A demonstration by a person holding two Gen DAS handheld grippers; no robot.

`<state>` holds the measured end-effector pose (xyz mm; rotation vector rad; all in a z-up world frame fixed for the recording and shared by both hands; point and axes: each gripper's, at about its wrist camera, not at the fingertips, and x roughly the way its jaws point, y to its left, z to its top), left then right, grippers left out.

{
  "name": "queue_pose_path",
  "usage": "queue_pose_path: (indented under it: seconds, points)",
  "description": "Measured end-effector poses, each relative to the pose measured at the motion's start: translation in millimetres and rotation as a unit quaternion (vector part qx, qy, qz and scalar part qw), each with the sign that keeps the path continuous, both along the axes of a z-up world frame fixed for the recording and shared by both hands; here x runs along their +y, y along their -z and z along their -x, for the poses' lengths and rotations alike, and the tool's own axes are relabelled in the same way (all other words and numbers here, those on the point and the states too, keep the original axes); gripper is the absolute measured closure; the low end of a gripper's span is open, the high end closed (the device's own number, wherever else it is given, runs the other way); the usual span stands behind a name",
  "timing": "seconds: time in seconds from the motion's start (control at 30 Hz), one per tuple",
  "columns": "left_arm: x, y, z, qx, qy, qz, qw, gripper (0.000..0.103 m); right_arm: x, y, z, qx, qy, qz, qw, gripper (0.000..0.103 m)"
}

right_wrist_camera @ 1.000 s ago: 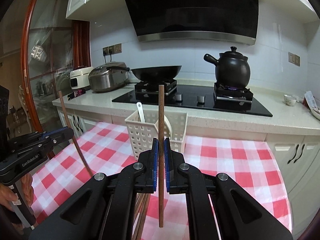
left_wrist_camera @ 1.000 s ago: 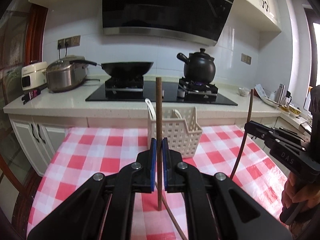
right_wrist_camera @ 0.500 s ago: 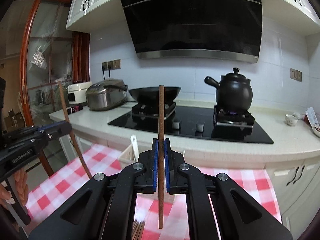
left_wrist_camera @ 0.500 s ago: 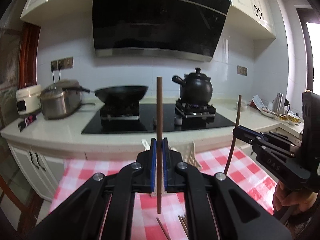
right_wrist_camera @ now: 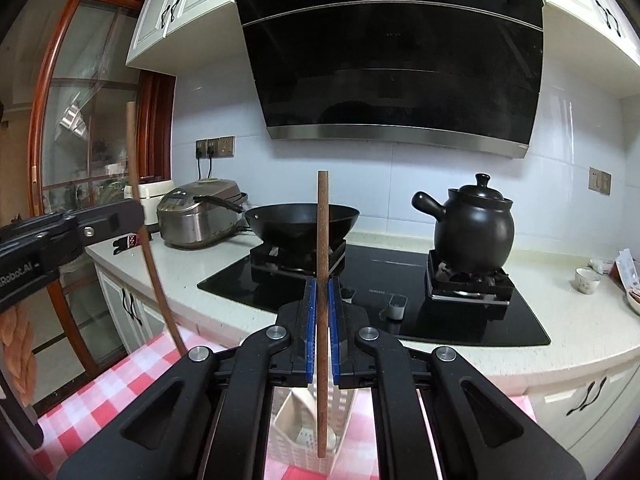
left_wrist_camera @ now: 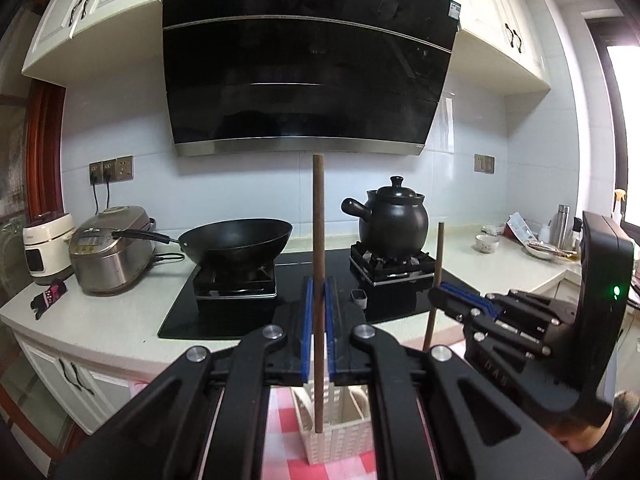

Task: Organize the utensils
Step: 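Lower the chopsticks into the basket, open both tools and withdraw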

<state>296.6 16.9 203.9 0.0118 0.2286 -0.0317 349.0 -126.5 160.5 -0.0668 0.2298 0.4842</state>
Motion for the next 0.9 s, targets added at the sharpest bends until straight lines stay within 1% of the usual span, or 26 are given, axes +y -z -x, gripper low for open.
queue_pose_path:
  seconds: [0.1,0.23,0.37,0.57,0.7,0.77,0.87,0.9]
  points:
    - [2.7,-0.7,-17.8,0.001,-0.001,0.007,1.0,0.097,5.5,-2.7,-8.6,-0.002,-0.002,-0.001,1.0,0.097]
    - [8.7,17.3,-42.7,0.015,-0.002,0.026,0.9995,0.097,15.0,4.3,-23.3,0.006,-0.005,0.007,1.0,0.097]
    - [13.0,53.0,-67.4,0.043,0.002,0.037,0.9984,0.097,21.1,26.6,-41.6,0.033,-0.008,0.018,0.999,0.097]
    - [18.7,100.4,-91.1,0.074,0.0,0.045,0.9962,0.097,24.5,64.7,-63.0,0.071,-0.013,0.027,0.997,0.097]
    - [22.3,123.9,-101.7,0.092,-0.003,0.047,0.9946,0.097,27.9,90.5,-74.2,0.099,-0.019,0.032,0.994,0.097]
    - [24.8,133.2,-104.9,0.099,-0.007,0.047,0.9939,0.096,27.3,98.8,-78.6,0.105,-0.017,0.03,0.994,0.097]
    - [31.2,144.9,-107.6,0.108,-0.016,0.046,0.993,0.092,23.9,105.6,-84.8,0.114,-0.011,0.024,0.993,0.096]
    - [32.8,147.2,-107.3,0.109,-0.017,0.045,0.9929,0.089,22.8,107.3,-86.4,0.116,-0.01,0.024,0.993,0.096]
